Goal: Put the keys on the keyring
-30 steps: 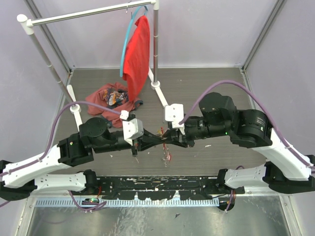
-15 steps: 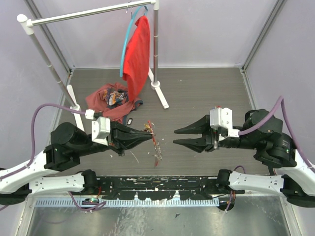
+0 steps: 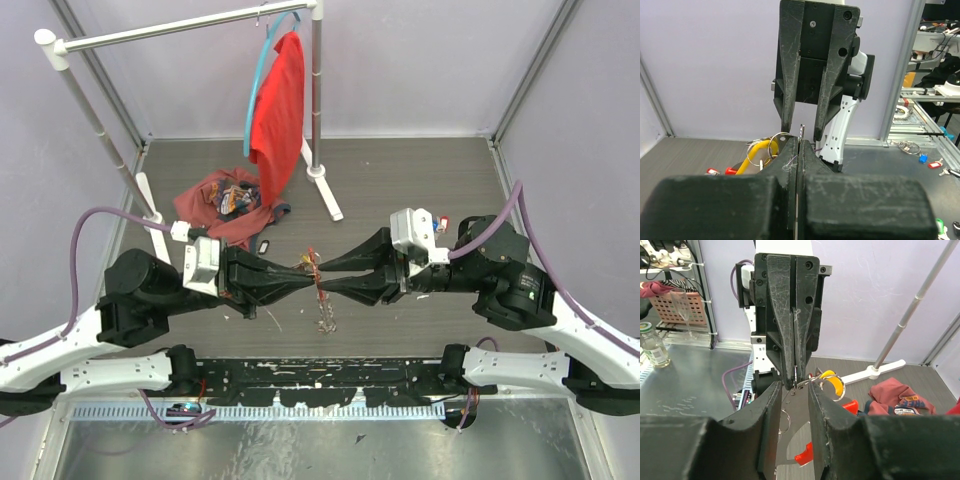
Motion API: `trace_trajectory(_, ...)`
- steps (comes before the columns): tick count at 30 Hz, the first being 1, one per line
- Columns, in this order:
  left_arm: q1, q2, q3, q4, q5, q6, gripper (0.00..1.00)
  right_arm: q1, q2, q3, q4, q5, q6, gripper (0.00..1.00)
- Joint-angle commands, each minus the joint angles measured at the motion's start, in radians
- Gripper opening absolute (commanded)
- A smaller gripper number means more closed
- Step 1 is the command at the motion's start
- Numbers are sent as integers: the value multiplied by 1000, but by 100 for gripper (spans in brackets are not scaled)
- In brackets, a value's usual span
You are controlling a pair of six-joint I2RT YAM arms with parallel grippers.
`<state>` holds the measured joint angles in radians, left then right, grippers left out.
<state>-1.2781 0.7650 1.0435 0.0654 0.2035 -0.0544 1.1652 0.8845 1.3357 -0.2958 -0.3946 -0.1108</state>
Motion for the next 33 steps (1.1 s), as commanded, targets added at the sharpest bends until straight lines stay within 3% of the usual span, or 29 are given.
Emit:
trace_trajectory(1, 0, -2, -5, 78, 29, -10, 0, 5, -5, 4, 88, -39, 25, 32)
trace_trajectory(8, 0, 0, -6, 86, 32, -10, 0, 5, 6, 9, 68, -57, 25, 21)
trace_trajectory(21, -1, 13, 9, 69, 59, -11, 0, 5, 32, 31, 37, -60, 13, 15)
trace_trajectory(29, 0, 20, 15, 59, 72, -9, 0, 6, 56, 49, 10, -71, 3, 21)
trace_trajectory(33, -1, 21, 18, 52, 72, -6, 0, 5, 67, 57, -1, -79, 3, 11)
